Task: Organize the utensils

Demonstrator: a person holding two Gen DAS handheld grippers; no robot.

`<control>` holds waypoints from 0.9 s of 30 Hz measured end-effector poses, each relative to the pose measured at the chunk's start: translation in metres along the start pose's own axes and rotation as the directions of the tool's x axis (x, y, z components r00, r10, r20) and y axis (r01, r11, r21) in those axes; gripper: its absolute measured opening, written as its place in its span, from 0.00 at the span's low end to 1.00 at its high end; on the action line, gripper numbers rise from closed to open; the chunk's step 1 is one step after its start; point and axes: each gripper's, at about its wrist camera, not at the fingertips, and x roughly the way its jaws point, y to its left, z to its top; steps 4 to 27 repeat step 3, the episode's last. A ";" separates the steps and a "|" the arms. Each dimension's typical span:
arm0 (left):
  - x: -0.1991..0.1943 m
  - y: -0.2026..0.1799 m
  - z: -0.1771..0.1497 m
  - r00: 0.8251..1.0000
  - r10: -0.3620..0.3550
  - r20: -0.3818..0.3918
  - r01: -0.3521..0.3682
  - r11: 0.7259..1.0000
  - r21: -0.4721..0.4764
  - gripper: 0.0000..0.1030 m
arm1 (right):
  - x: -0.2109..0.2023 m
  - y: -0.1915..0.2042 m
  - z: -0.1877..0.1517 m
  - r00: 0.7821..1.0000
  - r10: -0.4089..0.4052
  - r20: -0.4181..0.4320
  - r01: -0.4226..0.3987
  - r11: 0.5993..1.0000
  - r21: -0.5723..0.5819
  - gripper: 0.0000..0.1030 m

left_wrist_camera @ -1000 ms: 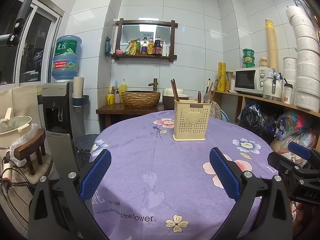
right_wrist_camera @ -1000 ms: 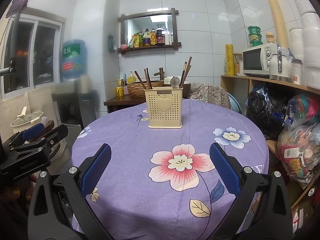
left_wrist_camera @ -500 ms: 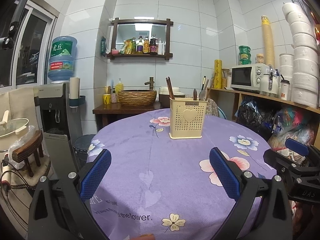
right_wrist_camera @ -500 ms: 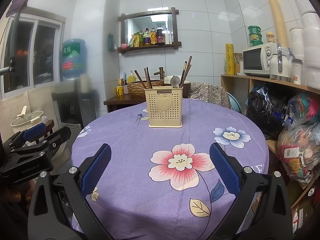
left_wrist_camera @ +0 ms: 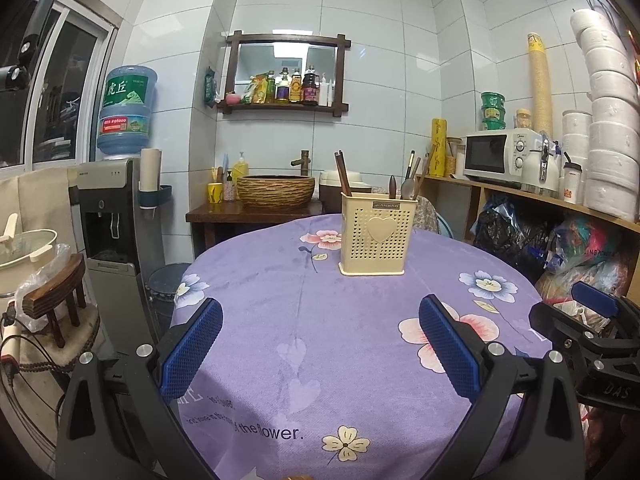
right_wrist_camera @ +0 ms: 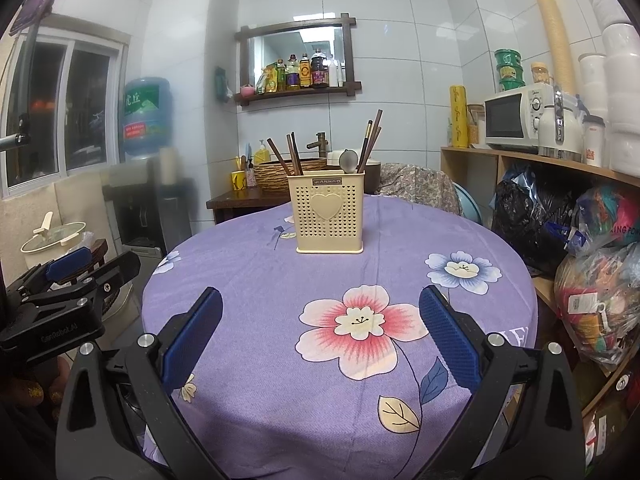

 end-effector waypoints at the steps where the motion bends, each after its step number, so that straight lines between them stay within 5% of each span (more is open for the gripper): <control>1: 0.000 0.000 0.000 1.000 0.002 0.000 -0.002 1.000 0.000 0.95 | 0.000 0.000 0.000 1.000 -0.001 -0.001 0.001 1.000 0.000 0.94; 27: 0.000 -0.001 0.000 1.000 0.006 0.001 -0.006 1.000 0.003 0.95 | 0.000 0.000 0.000 1.000 -0.001 -0.001 0.001 1.000 -0.001 0.94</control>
